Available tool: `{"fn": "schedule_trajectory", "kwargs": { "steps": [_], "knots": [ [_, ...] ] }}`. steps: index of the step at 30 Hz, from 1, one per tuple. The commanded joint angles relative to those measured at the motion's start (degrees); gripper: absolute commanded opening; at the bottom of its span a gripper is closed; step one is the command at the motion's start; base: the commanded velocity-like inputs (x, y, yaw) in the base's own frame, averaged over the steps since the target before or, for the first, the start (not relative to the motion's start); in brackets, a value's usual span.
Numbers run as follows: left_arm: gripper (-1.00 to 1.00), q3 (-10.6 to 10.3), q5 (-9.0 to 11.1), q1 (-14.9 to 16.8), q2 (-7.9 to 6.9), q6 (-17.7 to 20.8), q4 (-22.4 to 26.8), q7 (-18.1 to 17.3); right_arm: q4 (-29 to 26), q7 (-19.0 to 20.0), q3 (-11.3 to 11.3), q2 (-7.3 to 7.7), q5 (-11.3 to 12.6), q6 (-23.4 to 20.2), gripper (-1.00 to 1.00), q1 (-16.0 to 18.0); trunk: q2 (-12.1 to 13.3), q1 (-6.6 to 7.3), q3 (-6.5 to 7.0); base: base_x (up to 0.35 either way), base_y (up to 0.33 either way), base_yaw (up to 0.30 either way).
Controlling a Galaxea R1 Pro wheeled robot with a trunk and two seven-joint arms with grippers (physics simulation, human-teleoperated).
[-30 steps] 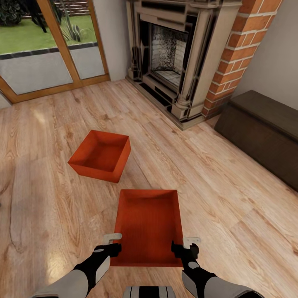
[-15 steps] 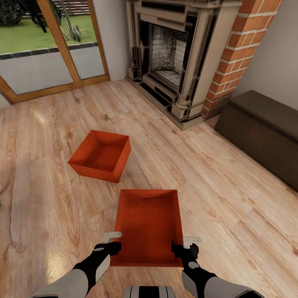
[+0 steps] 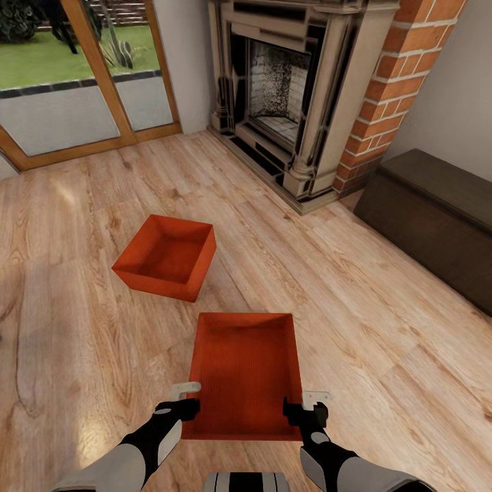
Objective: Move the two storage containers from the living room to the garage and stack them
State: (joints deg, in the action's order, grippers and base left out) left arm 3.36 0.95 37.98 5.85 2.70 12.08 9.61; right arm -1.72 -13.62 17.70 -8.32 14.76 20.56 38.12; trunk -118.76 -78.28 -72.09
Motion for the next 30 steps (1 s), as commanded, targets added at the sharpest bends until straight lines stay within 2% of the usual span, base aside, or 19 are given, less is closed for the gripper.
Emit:
{"fn": "schedule_trajectory", "kwargs": {
  "steps": [1,9,19,30],
  "knots": [
    [1.00,0.3,0.1,0.0,0.04,0.3,0.1,0.1,0.0,-0.2,0.5,-0.02,0.5,0.2,1.00,0.0,0.0,0.01,-0.03,0.000,0.000,0.000],
    [1.00,0.3,0.1,0.0,0.04,0.3,0.1,0.1,0.0,-0.2,0.5,-0.02,0.4,0.2,1.00,0.1,-3.2,-1.75,-1.47,0.000,0.000,0.000],
    [1.00,0.4,0.1,0.0,0.04,0.3,0.1,0.1,0.0,-0.2,0.5,0.02,0.4,0.2,1.00,0.0,-3.2,-1.75,-1.47,0.000,0.000,0.000],
    [1.00,0.4,0.1,0.0,0.04,0.3,0.1,0.1,0.0,-0.1,0.7,1.30,0.3,0.2,1.00,0.1,-3.2,-1.75,-1.47,0.000,0.000,0.000]
  ]
}}
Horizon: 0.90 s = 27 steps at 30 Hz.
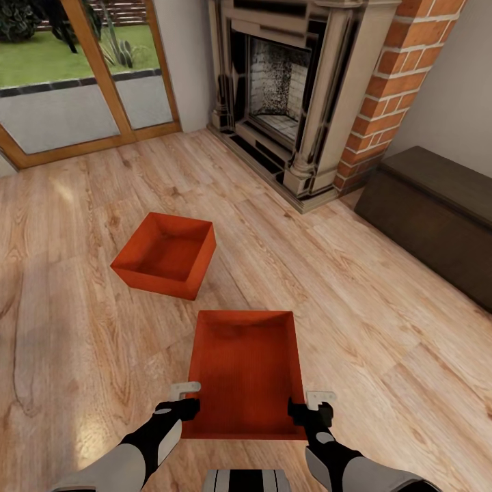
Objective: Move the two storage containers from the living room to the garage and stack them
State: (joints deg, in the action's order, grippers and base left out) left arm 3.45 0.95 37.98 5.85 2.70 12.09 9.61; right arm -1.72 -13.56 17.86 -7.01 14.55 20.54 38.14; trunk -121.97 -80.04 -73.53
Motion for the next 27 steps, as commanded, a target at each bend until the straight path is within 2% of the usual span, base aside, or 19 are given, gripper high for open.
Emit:
{"fn": "schedule_trajectory", "kwargs": {
  "steps": [1,9,27],
  "knots": [
    [1.00,0.3,0.1,0.0,0.04,0.3,0.1,0.1,0.0,-0.2,0.5,0.00,0.5,0.2,1.00,0.0,0.0,0.01,-0.03,0.000,0.000,0.000],
    [1.00,0.3,0.1,0.0,-0.01,0.3,0.1,0.1,0.0,0.3,0.5,0.07,-0.6,0.2,1.00,0.1,0.0,0.01,-0.03,0.000,0.000,0.000],
    [1.00,0.4,0.1,0.0,-0.05,0.3,0.1,0.1,0.0,0.4,0.5,0.07,-0.8,0.1,1.00,0.0,-0.4,-0.21,-0.21,0.000,0.000,0.000]
  ]
}}
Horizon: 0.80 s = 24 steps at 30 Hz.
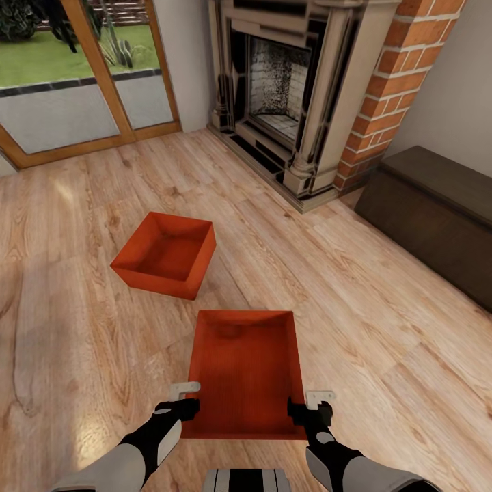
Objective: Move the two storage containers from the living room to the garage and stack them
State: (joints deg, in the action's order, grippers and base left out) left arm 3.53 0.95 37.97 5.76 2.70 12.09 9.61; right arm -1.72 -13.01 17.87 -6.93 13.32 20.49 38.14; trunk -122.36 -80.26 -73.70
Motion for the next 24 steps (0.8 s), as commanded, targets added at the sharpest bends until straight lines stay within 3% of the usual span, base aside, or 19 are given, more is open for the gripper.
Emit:
{"fn": "schedule_trajectory", "kwargs": {
  "steps": [1,8,24],
  "knots": [
    [1.00,0.3,0.1,0.0,0.04,0.3,0.1,0.1,0.0,-0.2,0.5,-0.02,0.5,0.2,1.00,0.0,-0.4,-0.22,-0.22,0.000,0.000,0.000],
    [1.00,0.3,0.1,0.0,0.04,0.3,0.1,0.1,0.0,-0.2,0.5,-0.02,0.5,0.2,1.00,0.0,-3.2,-1.75,-1.47,0.000,0.000,0.000],
    [1.00,-0.2,-0.6,0.0,0.13,0.4,0.0,0.1,0.0,-0.2,0.5,-0.02,0.5,0.2,1.00,0.0,-3.2,-1.75,-1.47,0.000,0.000,0.000]
  ]
}}
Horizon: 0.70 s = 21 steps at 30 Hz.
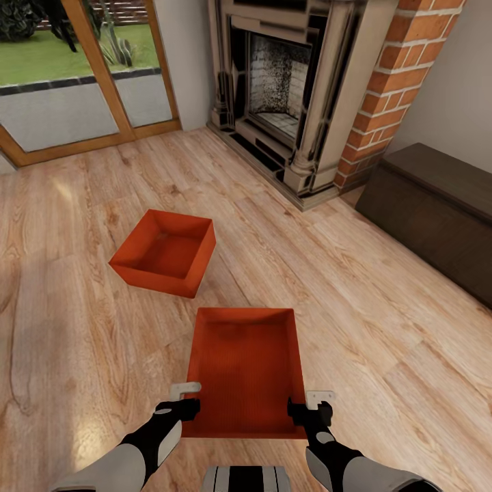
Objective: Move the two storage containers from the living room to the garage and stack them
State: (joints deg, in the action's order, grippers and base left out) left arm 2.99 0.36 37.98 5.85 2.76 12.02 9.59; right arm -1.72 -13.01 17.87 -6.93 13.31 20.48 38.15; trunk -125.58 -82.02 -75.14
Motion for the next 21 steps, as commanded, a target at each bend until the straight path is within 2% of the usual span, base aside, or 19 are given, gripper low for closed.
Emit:
{"fn": "schedule_trajectory", "kwargs": {
  "steps": [1,18,21],
  "knots": [
    [1.00,0.3,0.0,0.0,0.04,0.3,0.1,0.1,0.0,-0.2,0.5,-0.02,0.5,0.2,1.00,0.0,0.0,0.01,-0.03,0.000,0.000,0.000],
    [1.00,-0.1,-0.1,0.0,0.25,0.4,-0.5,0.0,0.0,-0.2,0.5,-0.02,0.5,0.2,1.00,0.0,0.0,0.01,-0.03,0.000,0.000,0.000],
    [1.00,-0.8,-0.1,0.0,0.29,0.4,-0.6,0.1,0.0,-0.2,0.5,-0.02,0.5,0.2,1.00,0.0,0.0,0.01,-0.03,0.000,0.000,0.000]
  ]
}}
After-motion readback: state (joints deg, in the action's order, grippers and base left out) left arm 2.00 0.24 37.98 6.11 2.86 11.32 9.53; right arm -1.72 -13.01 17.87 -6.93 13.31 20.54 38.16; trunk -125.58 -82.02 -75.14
